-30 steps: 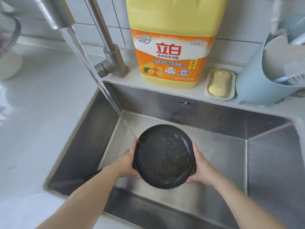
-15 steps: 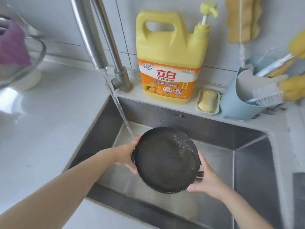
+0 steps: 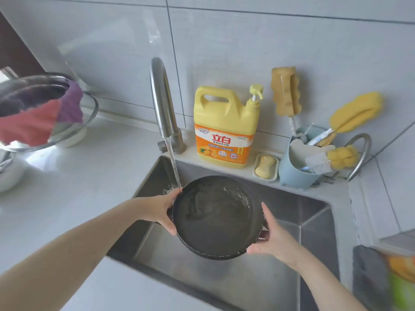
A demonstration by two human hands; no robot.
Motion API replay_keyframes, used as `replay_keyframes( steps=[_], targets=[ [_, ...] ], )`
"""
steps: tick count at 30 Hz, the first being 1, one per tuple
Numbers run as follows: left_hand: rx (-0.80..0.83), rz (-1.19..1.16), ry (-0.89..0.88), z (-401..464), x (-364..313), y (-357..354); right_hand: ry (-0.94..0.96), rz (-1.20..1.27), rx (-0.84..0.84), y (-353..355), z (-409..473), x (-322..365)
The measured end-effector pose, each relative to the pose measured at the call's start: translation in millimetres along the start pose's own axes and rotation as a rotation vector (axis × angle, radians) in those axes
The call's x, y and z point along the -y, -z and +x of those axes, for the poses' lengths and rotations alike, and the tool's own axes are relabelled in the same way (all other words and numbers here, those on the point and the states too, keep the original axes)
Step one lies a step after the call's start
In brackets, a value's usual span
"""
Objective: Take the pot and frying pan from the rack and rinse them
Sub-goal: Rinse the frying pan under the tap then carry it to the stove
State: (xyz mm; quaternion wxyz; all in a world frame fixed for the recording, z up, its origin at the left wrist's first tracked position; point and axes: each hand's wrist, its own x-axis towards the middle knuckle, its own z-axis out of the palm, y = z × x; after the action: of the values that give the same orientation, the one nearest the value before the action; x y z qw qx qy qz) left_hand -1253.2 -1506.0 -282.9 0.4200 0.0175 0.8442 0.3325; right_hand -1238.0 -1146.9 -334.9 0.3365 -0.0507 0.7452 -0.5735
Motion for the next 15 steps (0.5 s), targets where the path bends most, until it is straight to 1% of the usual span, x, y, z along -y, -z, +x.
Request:
replay_keyframes(
  steps=[4, 7, 12, 15],
  targets=[
    [-0.004, -0.051, 0.000, -37, -8, 26, 0.074, -0.028, 0.002, -13, 2, 33],
    [-0.041, 0.004, 0.002, -61, -14, 43, 0.100, -0.049, 0.006, -26, 7, 47],
    [-0.241, 0.158, -0.007, -89, -21, 61, 0.161, 0.024, -0.044, -57, 14, 56],
    [-0.377, 0.166, -0.019, -95, -13, 58, 0.250, 0.008, -0.084, -60, 22, 68]
  ],
)
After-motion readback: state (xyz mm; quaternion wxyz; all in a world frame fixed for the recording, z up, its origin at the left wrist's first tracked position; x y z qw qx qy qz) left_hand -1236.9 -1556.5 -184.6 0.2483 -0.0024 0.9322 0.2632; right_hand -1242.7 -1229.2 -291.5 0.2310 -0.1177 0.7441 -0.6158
